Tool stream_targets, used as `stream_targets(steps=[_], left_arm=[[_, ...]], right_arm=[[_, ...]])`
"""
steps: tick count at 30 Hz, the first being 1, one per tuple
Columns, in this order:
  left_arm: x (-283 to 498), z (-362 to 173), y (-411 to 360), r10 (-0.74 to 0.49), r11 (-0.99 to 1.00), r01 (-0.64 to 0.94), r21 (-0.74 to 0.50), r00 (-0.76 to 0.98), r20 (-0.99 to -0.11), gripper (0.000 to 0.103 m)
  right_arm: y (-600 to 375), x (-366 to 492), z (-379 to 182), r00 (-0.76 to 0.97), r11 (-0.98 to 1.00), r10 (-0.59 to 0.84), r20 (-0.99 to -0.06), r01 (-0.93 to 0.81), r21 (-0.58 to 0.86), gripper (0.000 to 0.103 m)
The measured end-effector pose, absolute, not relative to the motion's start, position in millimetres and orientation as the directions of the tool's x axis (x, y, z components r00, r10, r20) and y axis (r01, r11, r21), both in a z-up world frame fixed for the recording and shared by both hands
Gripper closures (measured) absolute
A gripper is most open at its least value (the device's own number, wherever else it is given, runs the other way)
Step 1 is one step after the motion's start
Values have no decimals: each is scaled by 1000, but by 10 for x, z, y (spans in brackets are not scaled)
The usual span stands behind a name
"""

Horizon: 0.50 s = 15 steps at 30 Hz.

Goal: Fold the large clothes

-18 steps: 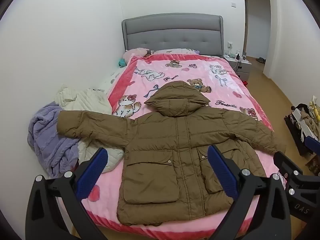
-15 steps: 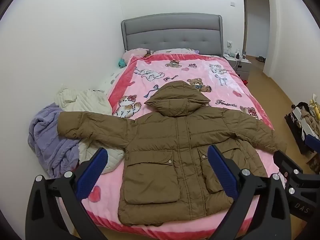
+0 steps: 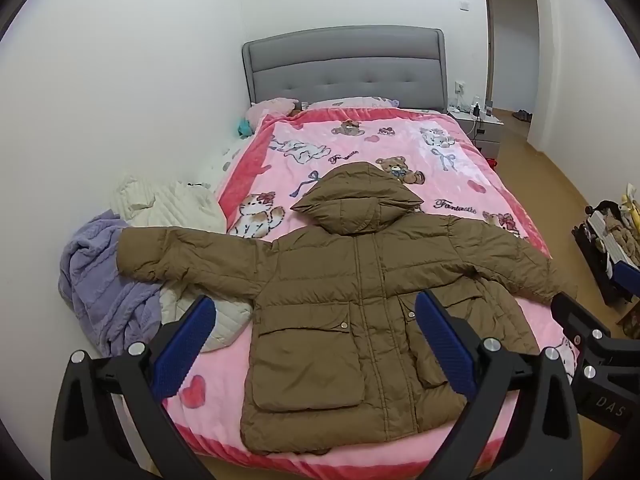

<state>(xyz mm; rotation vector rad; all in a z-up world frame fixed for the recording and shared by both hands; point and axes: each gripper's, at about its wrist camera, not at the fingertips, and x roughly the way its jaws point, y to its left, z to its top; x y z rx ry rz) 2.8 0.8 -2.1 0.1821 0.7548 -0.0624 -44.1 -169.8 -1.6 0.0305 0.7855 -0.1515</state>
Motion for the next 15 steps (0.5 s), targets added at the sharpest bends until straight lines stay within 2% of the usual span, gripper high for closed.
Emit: stream_targets(steps=[15], left_arm=[[31, -33, -66, 8, 978, 137, 155, 723, -691, 5]], right_arm=[[-1712, -387, -22, 694, 988, -129, -708, 148, -36, 8]])
